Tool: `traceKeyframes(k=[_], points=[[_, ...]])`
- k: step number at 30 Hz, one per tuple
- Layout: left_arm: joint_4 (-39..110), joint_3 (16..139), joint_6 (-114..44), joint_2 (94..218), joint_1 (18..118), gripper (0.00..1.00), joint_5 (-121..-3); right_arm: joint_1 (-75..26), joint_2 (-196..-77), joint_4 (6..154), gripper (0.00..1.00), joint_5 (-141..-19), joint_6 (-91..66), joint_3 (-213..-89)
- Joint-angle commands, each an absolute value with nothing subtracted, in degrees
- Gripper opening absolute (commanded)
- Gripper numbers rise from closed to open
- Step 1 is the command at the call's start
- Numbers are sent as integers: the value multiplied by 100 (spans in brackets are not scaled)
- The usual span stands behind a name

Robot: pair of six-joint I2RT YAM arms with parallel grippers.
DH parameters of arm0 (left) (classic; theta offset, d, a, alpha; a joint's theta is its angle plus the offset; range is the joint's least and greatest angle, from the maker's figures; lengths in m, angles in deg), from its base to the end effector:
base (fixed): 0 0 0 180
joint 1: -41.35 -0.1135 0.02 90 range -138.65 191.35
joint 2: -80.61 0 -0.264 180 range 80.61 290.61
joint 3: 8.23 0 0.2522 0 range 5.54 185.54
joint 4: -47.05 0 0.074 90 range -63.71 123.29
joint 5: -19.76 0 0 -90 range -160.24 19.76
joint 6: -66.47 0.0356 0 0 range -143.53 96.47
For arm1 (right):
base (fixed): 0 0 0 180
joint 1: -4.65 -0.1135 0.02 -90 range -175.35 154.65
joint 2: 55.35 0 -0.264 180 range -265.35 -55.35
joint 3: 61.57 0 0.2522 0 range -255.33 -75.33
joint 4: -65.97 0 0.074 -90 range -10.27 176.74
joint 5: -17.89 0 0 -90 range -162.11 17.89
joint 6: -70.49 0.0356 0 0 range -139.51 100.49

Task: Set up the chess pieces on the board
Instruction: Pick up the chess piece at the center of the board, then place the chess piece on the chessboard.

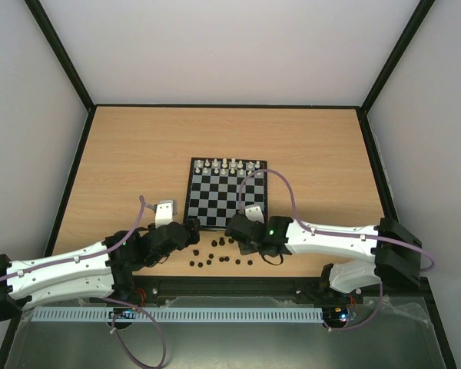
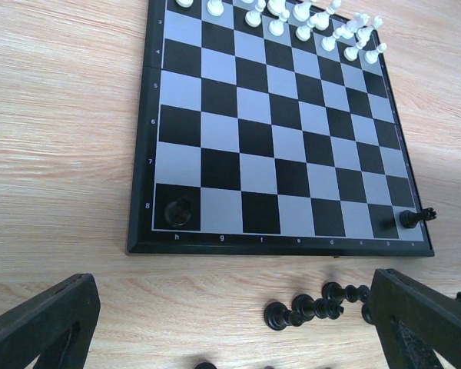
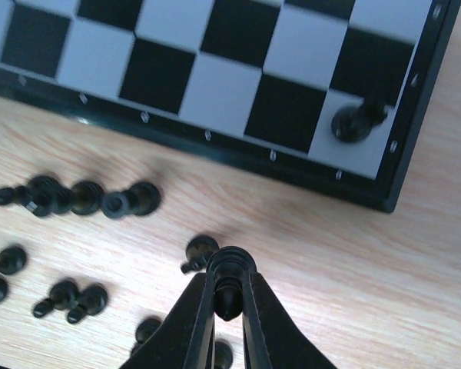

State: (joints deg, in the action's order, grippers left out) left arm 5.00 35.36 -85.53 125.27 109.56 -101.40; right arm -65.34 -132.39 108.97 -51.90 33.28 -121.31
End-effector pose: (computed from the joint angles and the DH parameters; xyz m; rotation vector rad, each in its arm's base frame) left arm 0.0767 -0.1423 0.2230 -0.1498 2.2631 -0.6212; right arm 0.0987 0.2352 0.2025 -0.2637 2.5541 0.3781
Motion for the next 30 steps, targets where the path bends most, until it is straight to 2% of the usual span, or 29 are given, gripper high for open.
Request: traceKeyframes(k=[1, 10, 30], points=[[377, 3524, -8546, 12551, 10982, 99, -10294, -6329, -13196, 11499, 10, -4777, 2979, -12628], [311, 3539, -8532, 12508, 10966, 99, -10356, -5733, -13739, 11239, 10, -4951, 2225, -13181], [230, 3559, -8481, 12426, 10903, 99, -10400, -5353, -14811, 10568, 11, -5412, 1715, -13463]])
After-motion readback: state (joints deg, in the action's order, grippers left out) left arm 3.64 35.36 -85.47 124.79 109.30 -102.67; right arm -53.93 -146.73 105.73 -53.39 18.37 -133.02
